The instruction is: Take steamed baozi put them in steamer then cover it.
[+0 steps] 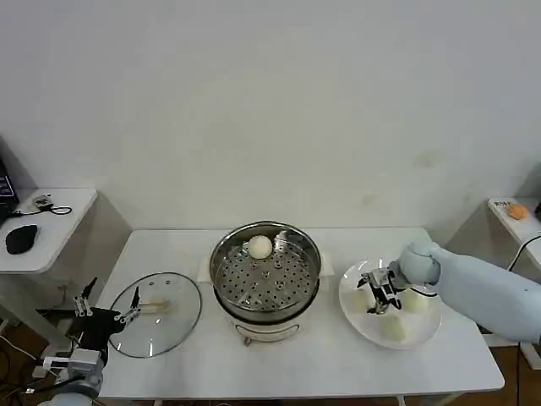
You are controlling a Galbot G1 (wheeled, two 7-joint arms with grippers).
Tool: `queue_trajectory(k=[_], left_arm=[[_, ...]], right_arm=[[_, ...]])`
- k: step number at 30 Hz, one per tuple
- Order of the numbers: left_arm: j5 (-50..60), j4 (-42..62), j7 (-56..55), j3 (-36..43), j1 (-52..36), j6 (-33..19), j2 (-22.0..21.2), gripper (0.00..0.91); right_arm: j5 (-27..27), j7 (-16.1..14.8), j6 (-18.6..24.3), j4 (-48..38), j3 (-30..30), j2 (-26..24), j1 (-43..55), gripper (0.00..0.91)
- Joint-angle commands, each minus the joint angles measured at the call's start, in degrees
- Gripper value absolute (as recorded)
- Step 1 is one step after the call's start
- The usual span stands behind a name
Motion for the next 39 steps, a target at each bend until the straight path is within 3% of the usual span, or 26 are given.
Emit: queue_trajectory(k=[1, 20, 24, 29, 39], left_arm=[[-0.04, -0.14, -0.01, -0.12, 0.01, 0.04, 0.06, 0.907], [-0.42, -0.55, 0.02, 0.51, -0.59, 0.23, 0.39, 0.907], [-0.43, -0.45, 0.01, 1.15, -1.04, 0.17, 0.39, 0.907], [-0.43, -0.04, -0.02, 1.36, -1.69, 0.10, 0.62, 0.907], [-0.41, 0.24, -0.04, 0.83, -2.79, 0.16, 0.92, 0.907]], right_arm=[[0.99, -1.50, -0.44, -0.05, -1.50, -0.32, 2.13, 0.635], [9.67, -2.71, -1.22, 7.74, -10.30, -8.64, 21.93, 0.635], [11.79, -2.53, -1.90, 11.39, -14.51, -8.93, 31.70, 0.635], [15.67, -1.70, -2.98, 14.05, -17.89, -5.95, 38.71, 0.645], [23.34, 2.45, -9.66, 14.15, -19.10, 9.43, 40.27, 0.645]])
